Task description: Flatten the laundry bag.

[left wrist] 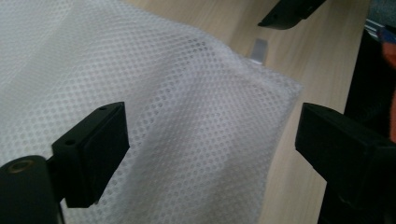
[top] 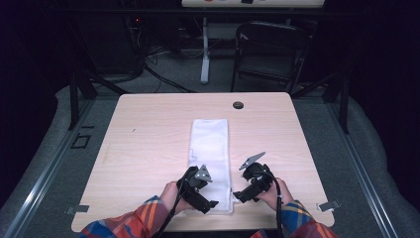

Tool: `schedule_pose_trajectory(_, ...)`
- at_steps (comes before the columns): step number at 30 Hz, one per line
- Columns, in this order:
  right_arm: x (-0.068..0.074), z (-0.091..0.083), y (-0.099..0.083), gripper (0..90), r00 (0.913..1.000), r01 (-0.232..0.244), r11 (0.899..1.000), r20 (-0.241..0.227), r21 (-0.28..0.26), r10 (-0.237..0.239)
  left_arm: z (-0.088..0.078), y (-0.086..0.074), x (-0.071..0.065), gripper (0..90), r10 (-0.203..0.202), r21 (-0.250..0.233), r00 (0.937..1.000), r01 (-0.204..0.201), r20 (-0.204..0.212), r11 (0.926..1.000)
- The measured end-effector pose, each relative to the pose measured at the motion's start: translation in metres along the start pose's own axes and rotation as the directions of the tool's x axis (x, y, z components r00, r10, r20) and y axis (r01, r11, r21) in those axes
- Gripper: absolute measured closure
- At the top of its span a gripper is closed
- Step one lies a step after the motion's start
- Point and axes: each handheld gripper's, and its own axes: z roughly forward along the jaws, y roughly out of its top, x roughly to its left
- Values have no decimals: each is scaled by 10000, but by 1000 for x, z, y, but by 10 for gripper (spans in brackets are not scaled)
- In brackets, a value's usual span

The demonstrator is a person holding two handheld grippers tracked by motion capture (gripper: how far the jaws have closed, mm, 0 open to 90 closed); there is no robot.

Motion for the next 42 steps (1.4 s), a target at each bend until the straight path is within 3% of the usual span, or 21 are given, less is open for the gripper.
schedule_pose_trajectory(3, 0, 2, 0, 33, 10000, -45, 10000, -57, 75, 45, 2, -1, -4, 178, 153, -180, 9998, -152, 95, 9997)
schedule_pose_trajectory(6, -2, 1, 1, 34, 9998, 145, 9996, -103, 251, -143, 6, -1, -9, 245, 414, -35, 9989, -414, 226, 9991)
schedule_pose_trajectory(8, -1, 3, 0, 34, 9999, -89, 10000, -79, 7, 89, 10, -2, -13, 278, 588, 171, 9976, -594, 355, 9981)
schedule_pose_trajectory(15, 0, 6, 0, 39, 9999, -47, 9998, -102, 212, 49, 30, -5, -20, 348, 1164, 919, 9922, -1201, 444, 9885)
schedule_pose_trajectory(18, 0, 7, 0, 41, 9999, -7, 9997, -143, 245, 11, 36, -6, -22, 421, 1346, 1137, 9906, -1365, 240, 9841)
schedule_pose_trajectory(23, 0, 8, 1, 44, 9999, 35, 9995, -137, 325, -31, 35, -7, -16, 500, 1220, 1000, 9916, -1257, 422, 9870)
schedule_pose_trajectory(31, 0, 9, 1, 44, 9998, 67, 9994, -180, 343, -61, 35, -8, -4, 598, 633, 670, 9948, -687, 800, 9954)
schedule_pose_trajectory(36, 1, 10, 1, 46, 9998, 9, 9997, -208, 255, -4, 35, -6, -11, 587, 1229, 979, 9913, -1270, 474, 9871)
schedule_pose_trajectory(42, 2, 11, 3, 73, 9998, 151, 9989, -159, 440, -144, 35, -6, -13, 649, 1534, 1026, 9880, -1546, 193, 9826)
